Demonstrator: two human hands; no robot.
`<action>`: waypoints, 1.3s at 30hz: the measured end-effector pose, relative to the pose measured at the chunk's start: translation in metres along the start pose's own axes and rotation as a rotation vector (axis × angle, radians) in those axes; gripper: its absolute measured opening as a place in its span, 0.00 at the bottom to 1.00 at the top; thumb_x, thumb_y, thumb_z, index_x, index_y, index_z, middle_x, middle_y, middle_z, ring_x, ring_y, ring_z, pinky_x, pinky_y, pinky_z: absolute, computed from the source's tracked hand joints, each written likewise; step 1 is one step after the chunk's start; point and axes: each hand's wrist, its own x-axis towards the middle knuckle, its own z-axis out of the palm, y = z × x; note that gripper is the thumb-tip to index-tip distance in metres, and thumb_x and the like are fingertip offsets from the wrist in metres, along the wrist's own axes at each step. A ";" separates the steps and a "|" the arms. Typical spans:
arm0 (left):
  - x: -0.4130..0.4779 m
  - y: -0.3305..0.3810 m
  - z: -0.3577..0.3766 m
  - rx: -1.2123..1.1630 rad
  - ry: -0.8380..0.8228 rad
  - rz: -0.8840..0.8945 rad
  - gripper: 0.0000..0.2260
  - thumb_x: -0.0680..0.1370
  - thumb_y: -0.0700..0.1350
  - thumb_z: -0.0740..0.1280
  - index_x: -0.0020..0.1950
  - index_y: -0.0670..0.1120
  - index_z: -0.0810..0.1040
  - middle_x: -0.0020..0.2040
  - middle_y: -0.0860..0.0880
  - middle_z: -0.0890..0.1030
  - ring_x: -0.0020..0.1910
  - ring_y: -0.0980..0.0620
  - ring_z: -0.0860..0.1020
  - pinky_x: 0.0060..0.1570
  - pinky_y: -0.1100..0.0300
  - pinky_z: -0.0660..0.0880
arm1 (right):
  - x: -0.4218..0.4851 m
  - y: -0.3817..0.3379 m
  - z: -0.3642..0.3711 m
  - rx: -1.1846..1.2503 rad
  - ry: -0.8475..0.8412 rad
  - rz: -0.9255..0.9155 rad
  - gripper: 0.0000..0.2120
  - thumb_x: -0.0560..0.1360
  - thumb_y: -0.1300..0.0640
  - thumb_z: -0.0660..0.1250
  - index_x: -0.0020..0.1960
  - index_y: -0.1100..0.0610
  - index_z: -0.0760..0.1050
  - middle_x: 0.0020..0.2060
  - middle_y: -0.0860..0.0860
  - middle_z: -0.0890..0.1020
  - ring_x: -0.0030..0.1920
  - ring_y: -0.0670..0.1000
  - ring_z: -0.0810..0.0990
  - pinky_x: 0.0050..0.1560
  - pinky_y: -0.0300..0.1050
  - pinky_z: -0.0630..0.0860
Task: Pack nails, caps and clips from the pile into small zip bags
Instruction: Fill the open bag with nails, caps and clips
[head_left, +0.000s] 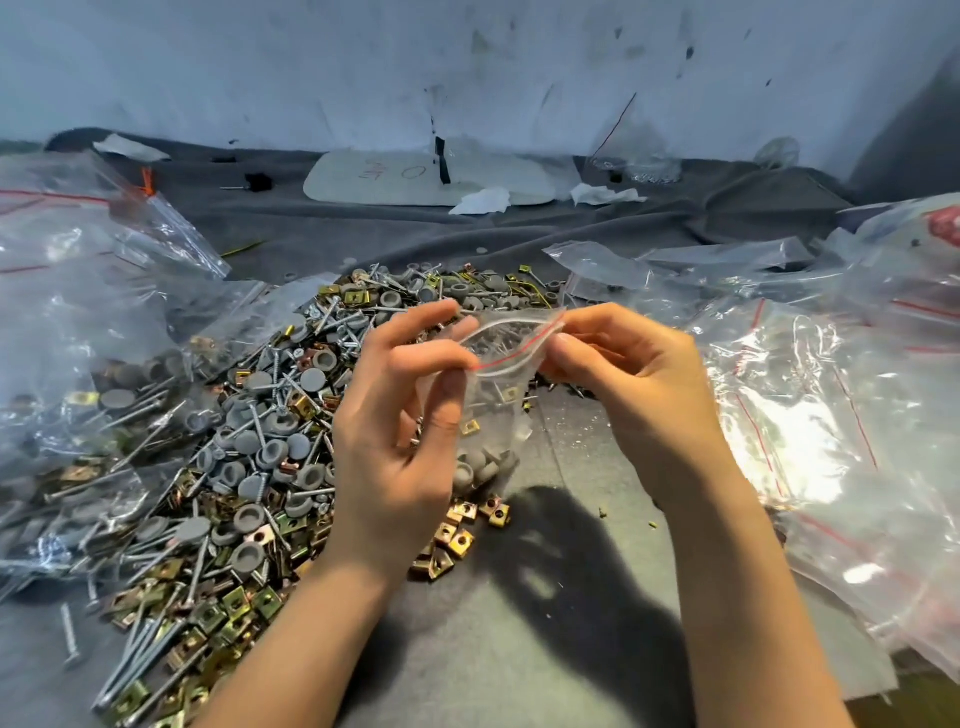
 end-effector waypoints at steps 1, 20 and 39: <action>0.001 0.000 0.000 -0.015 0.018 -0.023 0.06 0.79 0.43 0.62 0.53 0.51 0.76 0.64 0.46 0.75 0.62 0.46 0.78 0.56 0.51 0.77 | 0.000 0.001 0.000 0.030 0.004 0.000 0.06 0.73 0.64 0.70 0.44 0.54 0.82 0.39 0.52 0.85 0.40 0.48 0.83 0.45 0.40 0.80; 0.014 0.006 -0.005 -0.504 0.206 -0.544 0.04 0.68 0.46 0.69 0.36 0.49 0.84 0.38 0.48 0.86 0.38 0.52 0.85 0.40 0.63 0.80 | 0.000 0.000 0.003 0.073 0.043 -0.067 0.02 0.70 0.59 0.69 0.39 0.56 0.80 0.30 0.50 0.79 0.34 0.47 0.76 0.39 0.39 0.74; 0.015 0.006 -0.003 -0.524 0.175 -0.584 0.07 0.64 0.48 0.72 0.38 0.46 0.83 0.36 0.48 0.85 0.35 0.55 0.82 0.41 0.63 0.80 | 0.000 0.003 0.007 0.117 0.036 -0.076 0.04 0.67 0.61 0.69 0.36 0.53 0.79 0.29 0.50 0.79 0.32 0.45 0.76 0.36 0.33 0.72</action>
